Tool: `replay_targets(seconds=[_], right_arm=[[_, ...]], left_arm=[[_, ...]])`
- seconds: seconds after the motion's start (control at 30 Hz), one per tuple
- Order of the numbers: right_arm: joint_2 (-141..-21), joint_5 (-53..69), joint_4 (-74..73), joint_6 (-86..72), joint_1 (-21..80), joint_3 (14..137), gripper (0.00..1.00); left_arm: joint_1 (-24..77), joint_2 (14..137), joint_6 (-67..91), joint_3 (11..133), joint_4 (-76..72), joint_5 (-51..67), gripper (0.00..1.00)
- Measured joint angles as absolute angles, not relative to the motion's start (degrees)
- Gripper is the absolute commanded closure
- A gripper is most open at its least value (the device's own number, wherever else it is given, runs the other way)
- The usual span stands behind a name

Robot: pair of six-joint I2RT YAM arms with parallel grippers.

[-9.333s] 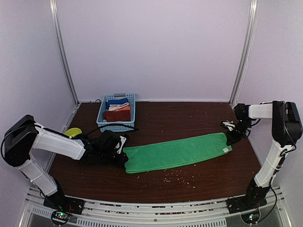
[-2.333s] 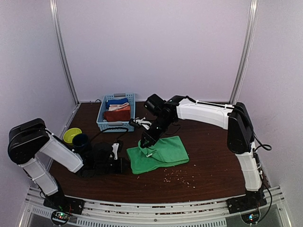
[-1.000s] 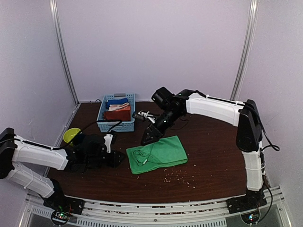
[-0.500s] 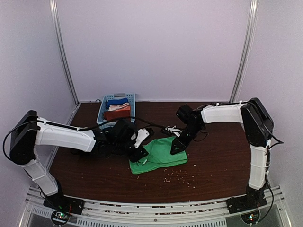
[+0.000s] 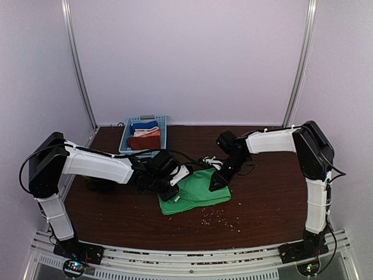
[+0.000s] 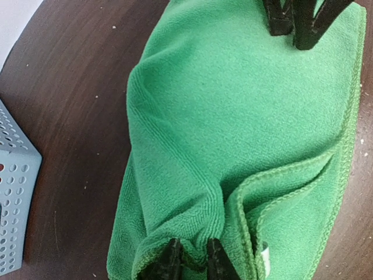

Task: Roll the towels
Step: Smooth out the towel at the center of the board.

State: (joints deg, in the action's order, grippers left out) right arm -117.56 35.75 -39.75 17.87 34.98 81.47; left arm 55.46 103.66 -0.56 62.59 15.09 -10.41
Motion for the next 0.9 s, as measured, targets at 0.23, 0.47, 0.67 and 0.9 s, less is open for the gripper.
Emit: replay_targets(seconds=[0.23,0.47,0.67,0.9], right_arm=[[-117.7,36.0,-39.5,18.0,34.5,81.3,0.77],[-117.7,36.4,-39.2,18.0,34.2,81.0,0.77],[-117.7,36.4,-39.2,18.0,34.2,81.0,0.77],[-117.8,36.4,-39.2,18.1,34.1,81.0,0.77]], left_arm=[[54.0,103.0,0.6,62.5,15.3,-13.3,0.88],[47.8,98.8,5.8,60.3,17.3,-16.4,0.72],[46.4,94.7,8.9,57.0,18.5,-15.5,0.66],[46.6,92.8,9.1,57.4,16.5,-8.3,0.79]])
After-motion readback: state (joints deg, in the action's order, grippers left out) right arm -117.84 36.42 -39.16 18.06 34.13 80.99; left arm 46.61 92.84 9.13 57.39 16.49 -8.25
